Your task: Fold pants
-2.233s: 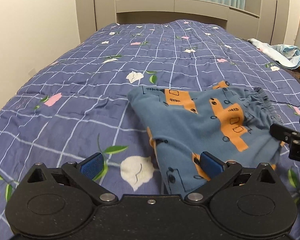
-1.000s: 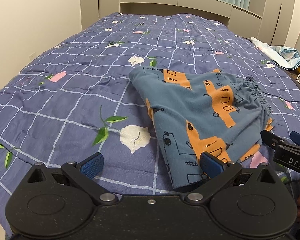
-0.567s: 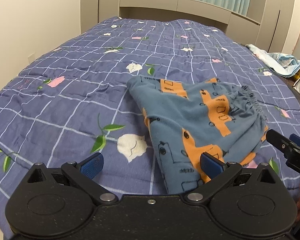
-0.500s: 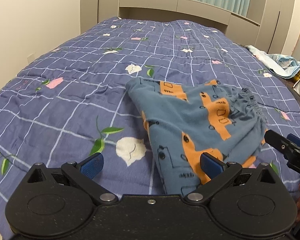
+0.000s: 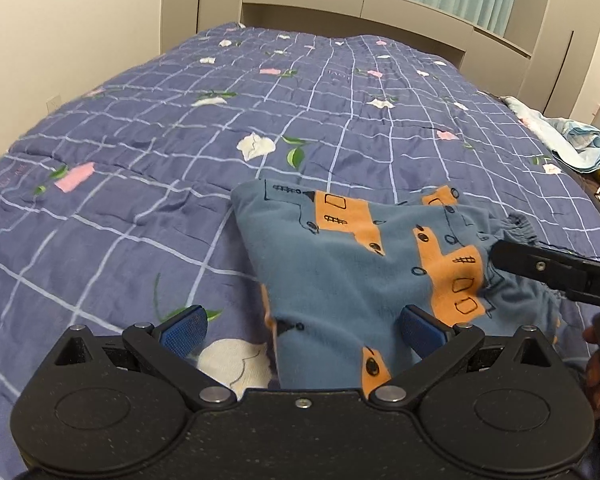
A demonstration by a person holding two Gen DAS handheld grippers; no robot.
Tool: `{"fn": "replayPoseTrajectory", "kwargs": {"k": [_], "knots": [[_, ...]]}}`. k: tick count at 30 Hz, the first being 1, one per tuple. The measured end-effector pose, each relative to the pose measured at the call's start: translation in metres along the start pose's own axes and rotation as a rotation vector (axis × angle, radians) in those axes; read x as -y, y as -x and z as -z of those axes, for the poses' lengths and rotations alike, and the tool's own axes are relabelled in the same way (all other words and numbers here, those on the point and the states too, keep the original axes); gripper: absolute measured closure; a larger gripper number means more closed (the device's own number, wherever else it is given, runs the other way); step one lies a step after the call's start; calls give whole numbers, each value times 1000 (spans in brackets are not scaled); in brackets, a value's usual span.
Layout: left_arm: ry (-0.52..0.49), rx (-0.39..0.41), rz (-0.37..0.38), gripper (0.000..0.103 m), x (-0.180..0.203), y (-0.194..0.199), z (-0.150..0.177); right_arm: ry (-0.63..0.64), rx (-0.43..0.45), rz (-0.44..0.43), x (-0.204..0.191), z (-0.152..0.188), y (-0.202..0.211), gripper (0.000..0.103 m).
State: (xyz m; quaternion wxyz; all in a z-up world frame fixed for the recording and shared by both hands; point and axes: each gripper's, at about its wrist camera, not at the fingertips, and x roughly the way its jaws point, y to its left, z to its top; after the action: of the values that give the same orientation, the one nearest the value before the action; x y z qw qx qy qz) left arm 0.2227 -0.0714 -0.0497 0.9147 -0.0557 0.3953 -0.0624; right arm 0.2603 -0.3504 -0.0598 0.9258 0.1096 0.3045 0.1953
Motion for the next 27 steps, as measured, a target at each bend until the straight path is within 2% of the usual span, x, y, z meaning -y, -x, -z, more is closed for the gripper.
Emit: {"fn": "replayPoseTrajectory", "kwargs": {"k": [4,5,9,14,19,25,27], "knots": [[37,-12,21,0,-6,-11,6,12,-99,-81,9,0,-27,0],[40,1,24,0,-6,-12,9,5,-100,-85,11,3,-31,0],[25,40,12,0,-3,-12,15,-22,-55,-119,18,10,-25,0],[36,52,23,0,-6,-10,17,-90,-23,-179,31,11,-18,0],[38,37,36,0,-8,-11,16,-138,8,-226,41,12,-13,0],[39,-9,54,1,-11,-11,8,-147,20,-240,43,12,-12,1],[51,-22,75,1,-15,-10,6,-156,28,-252,45,13,-11,4]]}}
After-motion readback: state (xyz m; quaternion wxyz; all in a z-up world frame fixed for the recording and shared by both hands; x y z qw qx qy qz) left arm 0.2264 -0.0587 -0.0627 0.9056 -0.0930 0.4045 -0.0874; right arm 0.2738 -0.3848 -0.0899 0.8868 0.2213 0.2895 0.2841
